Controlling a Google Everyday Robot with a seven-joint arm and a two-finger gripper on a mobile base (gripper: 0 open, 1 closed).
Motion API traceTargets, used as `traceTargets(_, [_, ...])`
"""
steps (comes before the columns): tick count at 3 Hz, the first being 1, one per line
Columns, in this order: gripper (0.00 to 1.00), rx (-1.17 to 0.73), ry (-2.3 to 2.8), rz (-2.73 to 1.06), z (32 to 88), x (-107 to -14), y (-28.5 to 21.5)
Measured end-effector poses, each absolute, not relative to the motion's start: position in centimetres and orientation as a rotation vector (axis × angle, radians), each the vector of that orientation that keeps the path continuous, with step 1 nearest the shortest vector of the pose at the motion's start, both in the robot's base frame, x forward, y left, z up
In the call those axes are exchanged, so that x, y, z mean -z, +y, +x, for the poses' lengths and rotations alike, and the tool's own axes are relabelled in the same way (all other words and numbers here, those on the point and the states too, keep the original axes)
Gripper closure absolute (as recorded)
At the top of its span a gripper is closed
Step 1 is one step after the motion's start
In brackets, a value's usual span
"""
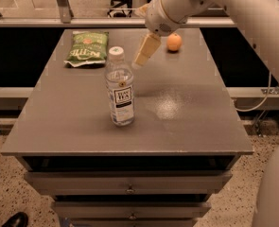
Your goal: Move green jalapeno chip bag near blue plastic bottle
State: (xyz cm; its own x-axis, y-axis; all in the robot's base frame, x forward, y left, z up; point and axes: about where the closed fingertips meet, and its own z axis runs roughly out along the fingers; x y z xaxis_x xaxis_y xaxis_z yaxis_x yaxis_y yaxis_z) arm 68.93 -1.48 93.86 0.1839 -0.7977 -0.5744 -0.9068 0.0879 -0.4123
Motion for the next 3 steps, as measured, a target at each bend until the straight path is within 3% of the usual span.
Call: traceTargets(3, [0.0, -0.53, 1.666, -1.384, 74.2, -90.1, 7.4])
